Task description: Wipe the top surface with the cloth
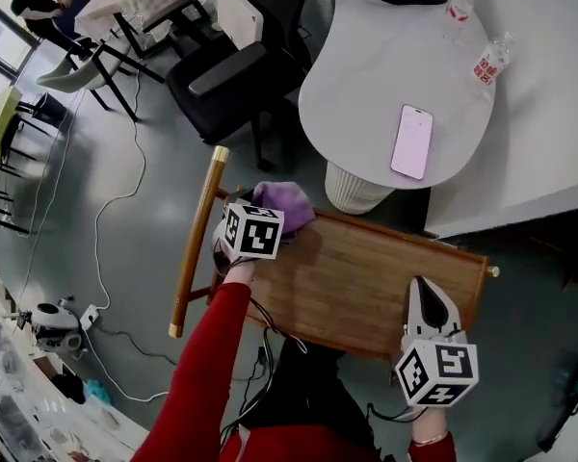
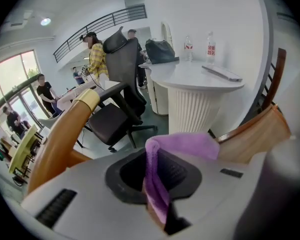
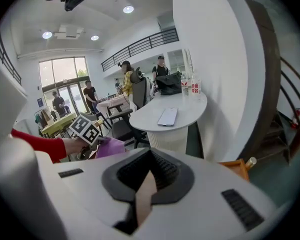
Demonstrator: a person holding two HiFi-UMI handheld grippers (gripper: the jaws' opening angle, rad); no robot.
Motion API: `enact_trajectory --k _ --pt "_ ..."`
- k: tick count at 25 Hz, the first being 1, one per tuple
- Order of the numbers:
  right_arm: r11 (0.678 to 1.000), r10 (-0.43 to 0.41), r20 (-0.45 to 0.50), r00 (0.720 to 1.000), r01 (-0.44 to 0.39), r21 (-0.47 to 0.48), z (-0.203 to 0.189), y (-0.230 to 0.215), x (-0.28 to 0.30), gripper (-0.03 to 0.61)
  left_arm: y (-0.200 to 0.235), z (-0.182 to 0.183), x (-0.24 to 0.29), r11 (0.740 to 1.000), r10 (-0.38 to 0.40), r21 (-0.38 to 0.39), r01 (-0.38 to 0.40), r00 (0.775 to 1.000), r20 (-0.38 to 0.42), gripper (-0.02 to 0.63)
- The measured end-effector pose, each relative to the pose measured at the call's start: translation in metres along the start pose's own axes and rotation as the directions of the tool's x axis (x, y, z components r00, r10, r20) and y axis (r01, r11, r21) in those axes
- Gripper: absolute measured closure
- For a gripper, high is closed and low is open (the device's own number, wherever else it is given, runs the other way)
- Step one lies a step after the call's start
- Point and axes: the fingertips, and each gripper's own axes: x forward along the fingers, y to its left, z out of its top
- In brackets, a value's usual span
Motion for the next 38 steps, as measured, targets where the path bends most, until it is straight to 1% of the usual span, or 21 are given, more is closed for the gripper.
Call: enact_trajectory --k 2,8,12,14,15,17,18,19,20,21,23,24,25,26,27,28,30,32,35,38 --pt "1.000 -0.006 -0.002 1.000 0.006 0.003 -0.001 -0.002 0.001 0.574 0.005 -0.002 0.001 1.000 0.014 0.007 -0.014 1.000 -0.006 0.563" --pt "1.000 -0.024 -0.008 1.000 0.024 0.006 -0.006 -0.005 -0.002 0.574 0.015 -0.008 0.004 0.998 0.044 -0.036 -0.045 0.999 -0.027 0.562" --pt "0.999 -0.042 0.005 0.999 0.042 0.007 -0.004 -0.005 -0.006 0.574 0.029 -0.013 0.002 0.995 0.093 -0.037 -0.094 0.995 -0.030 0.563" --pt "0.999 -0.051 0.023 0.998 0.051 0.006 -0.001 -0.003 -0.009 0.574 0.031 -0.011 -0.008 0.994 0.111 -0.020 -0.111 0.994 0.006 0.563" --pt "0.998 -0.056 0.036 0.998 0.056 0.006 0.001 -0.003 -0.011 0.574 0.028 -0.007 -0.018 0.994 0.108 -0.013 -0.108 0.993 0.044 0.562" --pt "0.998 -0.066 0.066 0.996 0.066 0.005 0.006 -0.002 -0.016 0.574 0.016 0.008 -0.047 0.997 0.082 -0.007 -0.082 0.984 0.160 0.563" --pt "0.997 -0.071 0.085 0.994 0.071 0.004 0.010 -0.001 -0.020 0.574 0.010 0.018 -0.066 0.998 0.062 -0.007 -0.062 0.971 0.231 0.563" --pt "0.997 -0.076 0.108 0.991 0.076 0.003 0.015 0.000 -0.025 0.574 0.006 0.030 -0.088 0.999 0.040 -0.010 -0.039 0.951 0.305 0.561" --pt "0.997 -0.080 0.134 0.988 0.081 0.003 0.020 0.002 -0.031 0.574 0.003 0.042 -0.112 1.000 0.019 -0.012 -0.015 0.925 0.380 0.563" --pt "0.996 -0.084 0.162 0.983 0.084 0.005 0.026 0.004 -0.037 0.574 0.000 0.055 -0.136 1.000 -0.002 -0.013 0.008 0.891 0.454 0.561" --pt "0.996 -0.086 0.216 0.973 0.086 0.008 0.039 0.006 -0.049 0.574 -0.003 0.081 -0.181 0.999 -0.036 0.000 0.044 0.814 0.579 0.562" --pt "0.996 -0.085 0.240 0.967 0.086 0.007 0.046 0.007 -0.056 0.574 -0.005 0.091 -0.200 0.998 -0.053 0.012 0.058 0.781 0.623 0.562" --pt "0.996 -0.085 0.261 0.962 0.086 0.006 0.051 0.008 -0.062 0.574 -0.008 0.099 -0.216 0.997 -0.068 0.025 0.069 0.753 0.655 0.561" --pt "0.996 -0.086 0.277 0.957 0.088 0.004 0.055 0.009 -0.067 0.574 -0.012 0.105 -0.229 0.996 -0.082 0.038 0.076 0.731 0.678 0.562" --pt "0.996 -0.088 0.291 0.953 0.091 0.004 0.058 0.009 -0.073 0.574 -0.016 0.109 -0.240 0.995 -0.093 0.051 0.081 0.714 0.694 0.561" --pt "0.996 -0.091 0.302 0.949 0.093 0.005 0.059 0.009 -0.079 0.574 -0.021 0.112 -0.248 0.994 -0.104 0.063 0.084 0.702 0.705 0.561" --pt "0.995 -0.095 0.322 0.942 0.097 0.010 0.059 0.007 -0.088 0.574 -0.035 0.113 -0.257 0.991 -0.135 0.090 0.101 0.686 0.715 0.563" --pt "0.995 -0.100 0.343 0.934 0.100 0.017 0.055 0.005 -0.095 0.574 -0.055 0.107 -0.261 0.982 -0.188 0.120 0.147 0.674 0.714 0.561" --pt "0.994 -0.113 0.374 0.921 0.109 0.031 0.045 0.005 -0.108 0.574 -0.094 0.089 -0.267 0.955 -0.293 0.178 0.238 0.661 0.691 0.561" --pt "0.992 -0.123 0.400 0.908 0.124 0.024 0.033 0.005 -0.120 0.574 -0.131 0.069 -0.272 0.925 -0.376 0.221 0.310 0.650 0.660 0.561"
